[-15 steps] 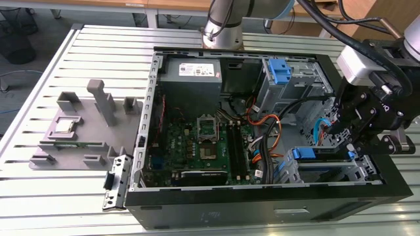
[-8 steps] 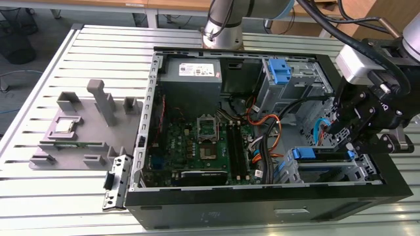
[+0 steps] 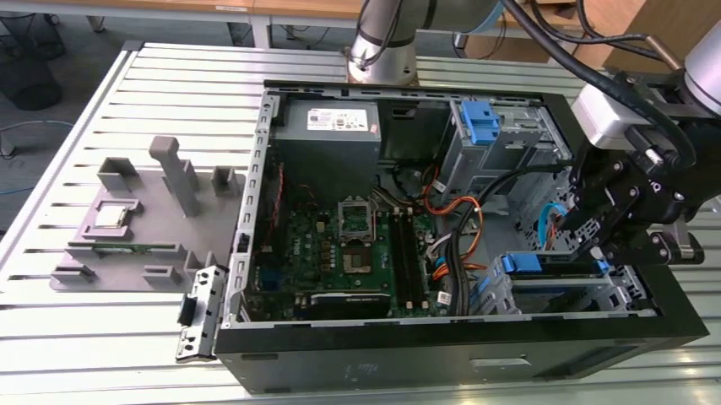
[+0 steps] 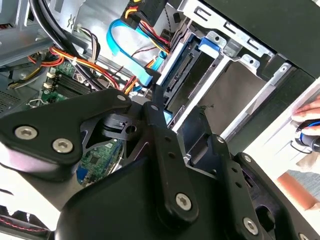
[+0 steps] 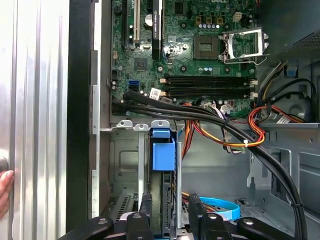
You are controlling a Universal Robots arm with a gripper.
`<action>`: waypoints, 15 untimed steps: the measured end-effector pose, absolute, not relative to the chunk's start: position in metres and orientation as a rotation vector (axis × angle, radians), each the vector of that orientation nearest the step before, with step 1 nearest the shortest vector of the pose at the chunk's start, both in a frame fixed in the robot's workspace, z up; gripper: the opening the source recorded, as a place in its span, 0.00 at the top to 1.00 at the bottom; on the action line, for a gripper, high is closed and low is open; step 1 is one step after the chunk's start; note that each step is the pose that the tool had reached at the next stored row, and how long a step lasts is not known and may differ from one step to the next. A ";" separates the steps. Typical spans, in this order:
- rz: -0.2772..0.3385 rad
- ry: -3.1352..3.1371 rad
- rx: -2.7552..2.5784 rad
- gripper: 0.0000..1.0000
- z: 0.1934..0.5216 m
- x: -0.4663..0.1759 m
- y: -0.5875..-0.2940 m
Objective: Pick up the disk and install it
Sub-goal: 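Insert the disk into the insertion slot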
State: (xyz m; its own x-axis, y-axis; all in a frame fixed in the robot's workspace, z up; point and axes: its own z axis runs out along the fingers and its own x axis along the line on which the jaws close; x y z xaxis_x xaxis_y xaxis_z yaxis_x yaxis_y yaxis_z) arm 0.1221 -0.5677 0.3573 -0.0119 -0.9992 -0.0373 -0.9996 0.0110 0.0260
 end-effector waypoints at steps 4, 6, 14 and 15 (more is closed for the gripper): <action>0.071 2.227 -2.202 0.58 0.357 0.122 -0.568; 0.071 2.227 -2.202 0.58 0.357 0.122 -0.568; 0.071 2.227 -2.202 0.58 0.358 0.122 -0.568; 0.071 2.227 -2.202 0.58 0.359 0.122 -0.568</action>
State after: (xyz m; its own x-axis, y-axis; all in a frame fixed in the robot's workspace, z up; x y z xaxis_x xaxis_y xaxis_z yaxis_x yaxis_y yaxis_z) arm 0.1221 -0.5677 0.3589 -0.0119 -0.9992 -0.0384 -0.9996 0.0109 0.0257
